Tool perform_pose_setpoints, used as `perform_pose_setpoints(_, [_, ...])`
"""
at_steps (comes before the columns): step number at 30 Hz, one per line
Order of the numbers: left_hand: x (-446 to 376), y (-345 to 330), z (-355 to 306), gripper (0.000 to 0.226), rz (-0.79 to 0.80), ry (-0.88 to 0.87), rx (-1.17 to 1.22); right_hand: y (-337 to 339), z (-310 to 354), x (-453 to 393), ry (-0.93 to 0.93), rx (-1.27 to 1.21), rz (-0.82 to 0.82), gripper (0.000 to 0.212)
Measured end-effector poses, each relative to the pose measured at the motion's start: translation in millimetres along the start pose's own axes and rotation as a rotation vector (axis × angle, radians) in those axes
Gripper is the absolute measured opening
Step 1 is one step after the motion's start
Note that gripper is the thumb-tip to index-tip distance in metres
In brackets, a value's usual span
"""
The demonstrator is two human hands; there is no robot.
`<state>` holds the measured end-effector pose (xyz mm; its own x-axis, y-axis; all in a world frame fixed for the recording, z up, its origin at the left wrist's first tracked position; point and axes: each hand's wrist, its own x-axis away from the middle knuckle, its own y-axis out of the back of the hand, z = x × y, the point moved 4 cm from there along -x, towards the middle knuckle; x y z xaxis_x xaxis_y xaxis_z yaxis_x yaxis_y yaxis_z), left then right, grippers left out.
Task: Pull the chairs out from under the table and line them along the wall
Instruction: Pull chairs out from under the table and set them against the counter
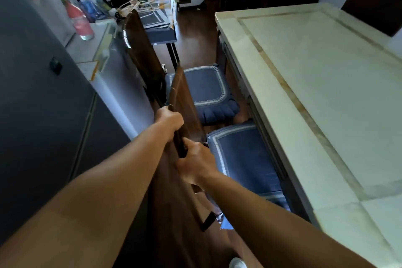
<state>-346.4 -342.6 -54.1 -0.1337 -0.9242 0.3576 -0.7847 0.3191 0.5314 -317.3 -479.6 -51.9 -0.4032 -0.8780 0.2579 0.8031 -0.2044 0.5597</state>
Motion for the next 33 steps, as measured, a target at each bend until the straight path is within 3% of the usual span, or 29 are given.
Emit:
perform_pose_setpoints(12, [-4, 119, 69, 0.04, -0.093, 0.105, -0.024, -111, 60, 13, 0.061, -0.093, 0.158, 0.053])
perform_pose_setpoints(24, [-5, 144, 86, 0.042, -0.077, 0.174, -0.025, -143, 66, 5, 0.121, -0.102, 0.188, 0.041])
perform_pose_setpoints(28, [2, 145, 73, 0.048, -0.146, 0.093, 0.046, -134, 59, 1, 0.049, -0.27, 0.33, 0.068])
perform_pose_setpoints(30, [4, 148, 57, 0.06, -0.242, 0.024, 0.07, -122, 55, -2, 0.016, -0.312, 0.301, 0.07])
perform_pose_setpoints(33, [10, 146, 29, 0.062, -0.356, -0.118, 0.098, -87, 47, -6, -0.007, -0.377, 0.06, 0.065])
